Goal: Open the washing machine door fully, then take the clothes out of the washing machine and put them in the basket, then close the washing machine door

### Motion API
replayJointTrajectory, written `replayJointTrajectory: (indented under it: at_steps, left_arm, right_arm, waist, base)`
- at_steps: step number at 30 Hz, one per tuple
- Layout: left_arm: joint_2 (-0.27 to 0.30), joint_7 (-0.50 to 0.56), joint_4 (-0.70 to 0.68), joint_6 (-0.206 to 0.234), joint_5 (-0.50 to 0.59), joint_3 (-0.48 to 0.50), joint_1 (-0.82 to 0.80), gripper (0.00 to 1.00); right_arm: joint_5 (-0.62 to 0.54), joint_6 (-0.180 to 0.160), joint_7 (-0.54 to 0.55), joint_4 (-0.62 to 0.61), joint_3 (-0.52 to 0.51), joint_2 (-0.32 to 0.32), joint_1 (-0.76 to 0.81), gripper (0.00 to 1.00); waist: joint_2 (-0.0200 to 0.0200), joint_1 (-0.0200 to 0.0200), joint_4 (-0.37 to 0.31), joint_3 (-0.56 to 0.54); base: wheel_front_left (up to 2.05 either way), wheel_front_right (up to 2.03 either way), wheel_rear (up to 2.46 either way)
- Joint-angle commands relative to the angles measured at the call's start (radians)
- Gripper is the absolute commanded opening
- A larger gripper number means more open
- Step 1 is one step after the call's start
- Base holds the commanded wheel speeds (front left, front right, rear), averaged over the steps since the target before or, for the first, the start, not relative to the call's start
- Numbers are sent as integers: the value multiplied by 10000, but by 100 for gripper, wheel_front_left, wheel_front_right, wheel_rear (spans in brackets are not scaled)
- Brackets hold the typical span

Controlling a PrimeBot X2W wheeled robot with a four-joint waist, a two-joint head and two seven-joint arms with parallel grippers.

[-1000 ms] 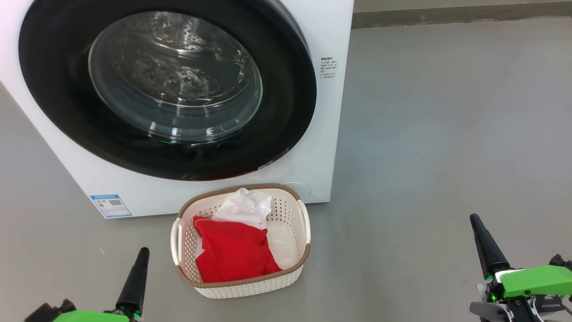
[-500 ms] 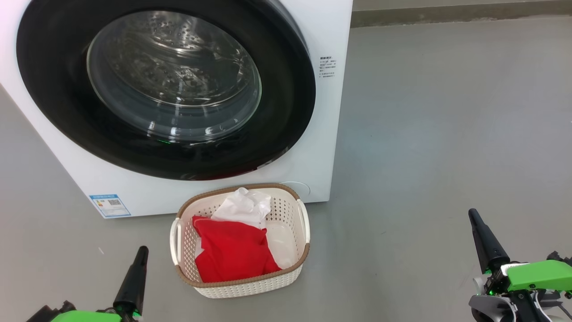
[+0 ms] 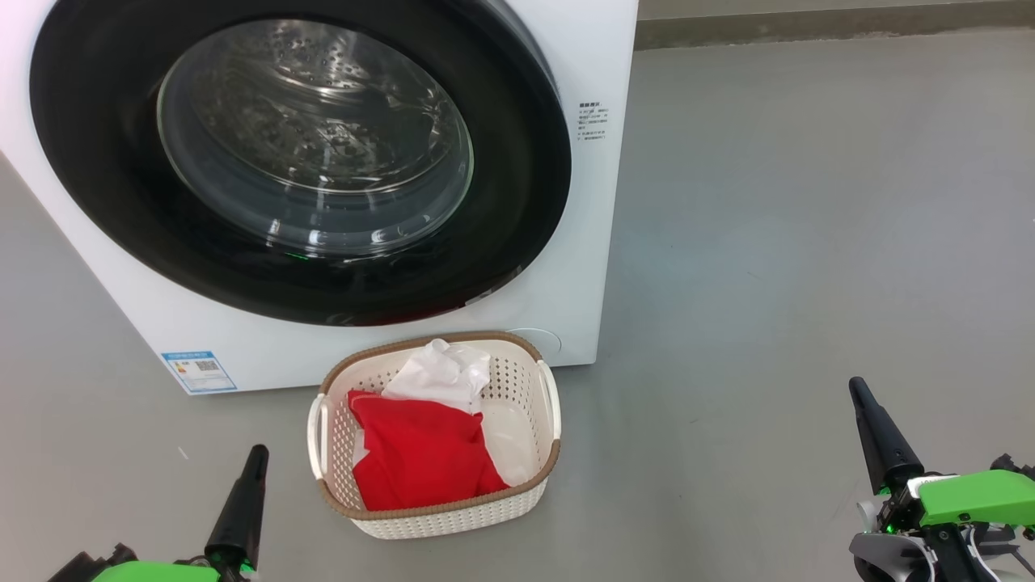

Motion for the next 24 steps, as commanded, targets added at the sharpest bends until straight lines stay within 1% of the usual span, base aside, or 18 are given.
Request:
replayJointTrajectory:
  at_steps: [1, 24]
  left_arm:
    - [106, 47, -203, -71, -67, 359, -419, 0]
    - [106, 46, -204, -71, -68, 357, -419, 0]
  right_arm:
    - [63, -7, 63, -248, 161, -135, -456, 0]
    - [34, -7, 91, -246, 126, -110, -459, 0]
  waist:
    - [-1, -1, 0, 0]
    - [-1, -1, 0, 0]
  base:
    - [0, 0, 0]
    - [0, 0, 0]
